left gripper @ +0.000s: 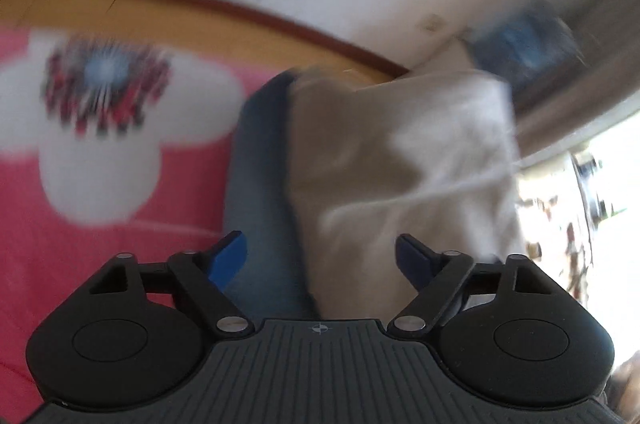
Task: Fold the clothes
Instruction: 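Lower the beige trousers onto the folded blue jeans with both grippers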
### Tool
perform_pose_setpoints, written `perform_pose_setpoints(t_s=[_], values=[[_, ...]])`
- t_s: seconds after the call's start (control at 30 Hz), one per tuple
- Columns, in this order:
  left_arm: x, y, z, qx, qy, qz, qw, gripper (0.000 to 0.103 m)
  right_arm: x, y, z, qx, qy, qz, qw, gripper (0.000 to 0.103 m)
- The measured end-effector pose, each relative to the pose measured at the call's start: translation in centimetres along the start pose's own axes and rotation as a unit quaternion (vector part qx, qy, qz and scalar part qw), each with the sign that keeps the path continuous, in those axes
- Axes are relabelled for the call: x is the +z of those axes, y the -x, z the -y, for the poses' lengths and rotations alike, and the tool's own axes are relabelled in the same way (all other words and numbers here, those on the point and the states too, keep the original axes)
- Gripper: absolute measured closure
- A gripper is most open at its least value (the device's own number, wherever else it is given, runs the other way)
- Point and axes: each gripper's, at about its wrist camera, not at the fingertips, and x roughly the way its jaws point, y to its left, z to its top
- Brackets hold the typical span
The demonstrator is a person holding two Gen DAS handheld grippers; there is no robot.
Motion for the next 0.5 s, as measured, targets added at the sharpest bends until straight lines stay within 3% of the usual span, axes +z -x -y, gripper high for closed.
perform_pose_setpoints(t_s=[0.13, 0.2, 0.3, 0.33, 0.5], values=[[1.1, -1.8, -2.1, -0.041, 0.07, 0.031, 0.9962, 0.023, 0.1, -0.1, -1.0, -0.012, 0.034, -0.023, 0.999, 0.052], [1.5, -2.1, -2.1, -0.046, 0.071, 0.044, 0.9954, 0.024, 0.2, -0.5, -1.3, -0.014, 0.049, -0.03, 0.998, 0.052], [2.0, -2.0, -1.4, -0.041, 0.06, 0.052, 0.996, 0.04, 0.3, -0.8, -1.6, -0.01, 0.055, -0.034, 0.998, 0.061], [2.1, -1.8, -1.1, -0.046, 0.056, 0.051, 0.996, 0.055, 0.3, -0.8, -1.8, -0.008, 0.055, -0.034, 0.998, 0.064], [2.9, -1.0, -0.2, -0.064, 0.046, 0.054, 0.9954, 0.056, -1.6, 0.8, -2.0, 0.006, -0.008, -0.032, 0.999, 0.07]])
